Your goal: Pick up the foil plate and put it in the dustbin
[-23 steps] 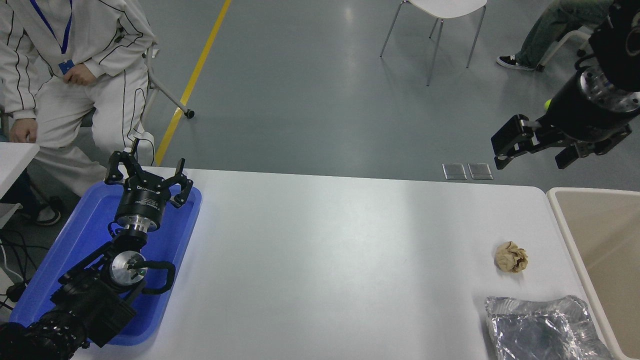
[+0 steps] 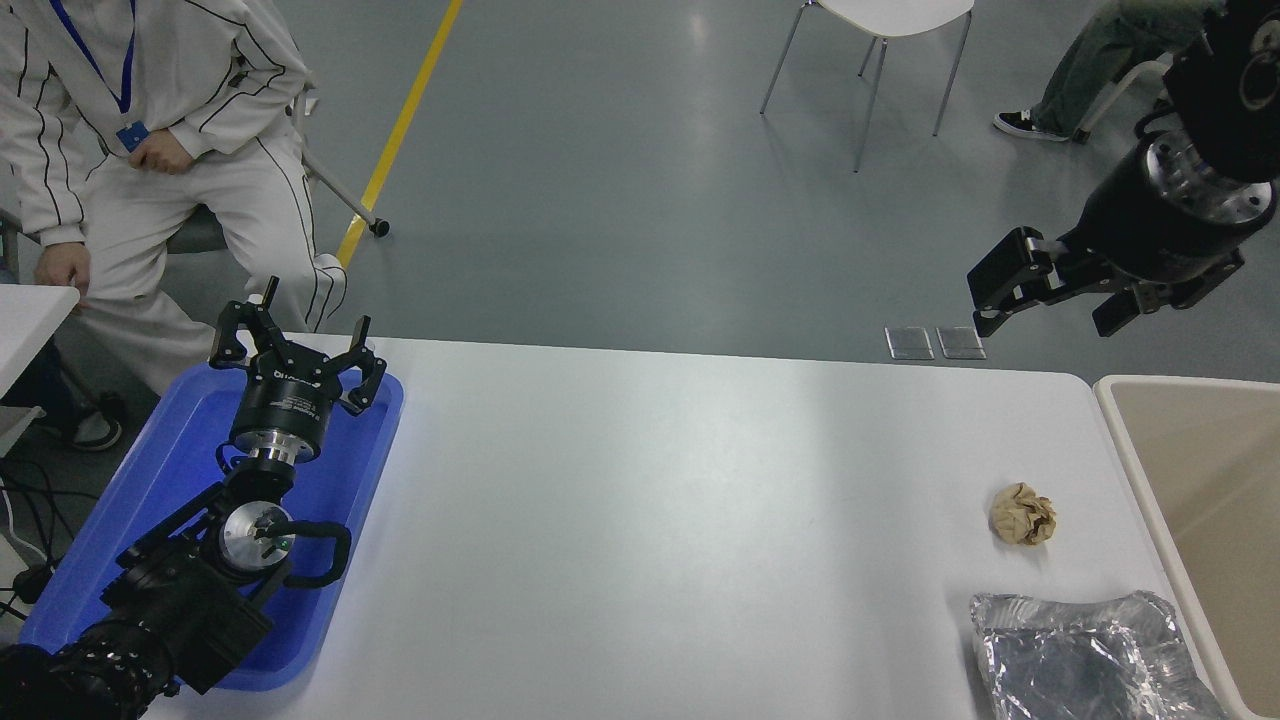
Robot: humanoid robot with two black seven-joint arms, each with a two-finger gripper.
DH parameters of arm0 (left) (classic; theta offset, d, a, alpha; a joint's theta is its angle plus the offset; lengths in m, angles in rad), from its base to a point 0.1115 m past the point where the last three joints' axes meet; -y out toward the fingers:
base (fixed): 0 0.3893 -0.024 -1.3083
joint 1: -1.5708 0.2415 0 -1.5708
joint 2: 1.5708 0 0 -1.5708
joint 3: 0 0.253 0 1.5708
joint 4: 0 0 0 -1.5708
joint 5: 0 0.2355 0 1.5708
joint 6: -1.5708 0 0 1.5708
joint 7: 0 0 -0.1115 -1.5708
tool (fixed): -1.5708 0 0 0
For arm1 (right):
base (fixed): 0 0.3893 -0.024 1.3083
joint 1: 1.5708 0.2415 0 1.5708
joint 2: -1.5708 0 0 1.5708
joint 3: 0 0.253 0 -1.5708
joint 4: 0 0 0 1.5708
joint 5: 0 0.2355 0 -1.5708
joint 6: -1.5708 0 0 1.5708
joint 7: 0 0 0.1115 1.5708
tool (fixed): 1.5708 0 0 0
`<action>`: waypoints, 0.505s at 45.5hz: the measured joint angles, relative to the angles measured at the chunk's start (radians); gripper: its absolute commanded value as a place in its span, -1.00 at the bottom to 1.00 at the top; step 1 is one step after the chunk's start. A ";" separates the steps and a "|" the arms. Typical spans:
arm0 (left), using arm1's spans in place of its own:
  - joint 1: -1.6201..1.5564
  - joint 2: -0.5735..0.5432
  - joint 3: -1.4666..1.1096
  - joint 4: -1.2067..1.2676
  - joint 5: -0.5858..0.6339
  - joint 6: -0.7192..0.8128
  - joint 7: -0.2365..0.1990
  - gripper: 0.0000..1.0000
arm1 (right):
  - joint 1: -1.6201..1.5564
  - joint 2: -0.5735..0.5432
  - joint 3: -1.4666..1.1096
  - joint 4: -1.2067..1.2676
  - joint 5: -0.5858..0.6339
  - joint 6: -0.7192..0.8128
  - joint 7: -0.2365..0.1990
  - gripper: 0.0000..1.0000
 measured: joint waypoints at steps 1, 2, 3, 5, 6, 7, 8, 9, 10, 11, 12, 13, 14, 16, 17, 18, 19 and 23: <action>0.000 0.000 0.000 0.000 0.000 0.000 0.000 1.00 | 0.000 0.000 0.000 0.000 0.000 0.000 0.000 1.00; 0.000 0.000 0.000 0.000 0.000 0.000 0.000 1.00 | 0.000 0.000 0.000 0.000 0.000 0.000 0.000 1.00; 0.000 0.000 0.000 0.000 0.000 0.000 0.000 1.00 | 0.000 0.000 0.001 0.000 0.000 0.000 0.000 1.00; 0.000 0.000 0.000 0.000 0.000 0.000 0.000 1.00 | 0.003 0.000 0.001 0.000 0.000 0.000 0.000 1.00; 0.000 0.000 0.000 0.000 0.000 0.000 0.000 1.00 | 0.004 -0.001 0.001 -0.001 0.000 0.000 0.000 1.00; 0.001 0.000 0.000 0.000 0.000 0.000 0.000 1.00 | 0.005 -0.001 0.001 -0.001 0.000 0.000 0.000 1.00; 0.001 0.000 0.000 0.000 0.000 0.000 0.000 1.00 | 0.005 -0.001 0.001 -0.001 0.000 0.000 0.000 1.00; 0.001 0.000 0.000 0.000 0.000 0.000 0.000 1.00 | 0.005 -0.001 0.001 -0.001 0.000 0.000 0.000 1.00; 0.001 0.000 0.000 0.000 0.000 0.000 0.000 1.00 | 0.005 -0.001 0.001 -0.001 0.000 0.000 0.000 1.00; 0.001 0.000 0.000 0.000 0.000 0.000 0.000 1.00 | 0.005 -0.001 0.001 -0.001 0.000 0.000 0.000 1.00; 0.001 0.000 0.000 0.000 0.000 0.000 0.000 1.00 | 0.005 -0.001 0.001 -0.001 0.000 0.000 0.000 1.00; 0.001 0.000 0.000 0.000 0.000 0.000 0.000 1.00 | 0.005 -0.001 0.001 -0.001 0.000 0.000 0.000 1.00; 0.001 0.000 0.000 0.000 0.000 0.000 0.000 1.00 | 0.005 -0.001 0.001 -0.001 0.000 0.000 0.000 1.00; 0.001 0.000 0.000 0.000 0.000 0.000 0.000 1.00 | 0.006 -0.001 0.001 -0.001 0.000 0.000 0.000 1.00; 0.001 0.000 0.000 0.000 0.000 0.000 0.000 1.00 | 0.006 -0.001 0.001 -0.001 0.000 0.000 0.000 1.00; 0.001 0.000 0.000 0.000 0.000 0.000 0.000 1.00 | 0.007 -0.001 0.001 -0.001 0.000 0.000 0.000 1.00; 0.001 0.000 0.000 0.000 0.000 0.000 0.000 1.00 | 0.007 -0.001 0.001 -0.001 0.000 0.000 0.000 1.00; 0.001 0.000 0.000 0.000 0.000 0.000 0.000 1.00 | 0.007 -0.001 0.001 -0.001 0.000 0.000 0.000 1.00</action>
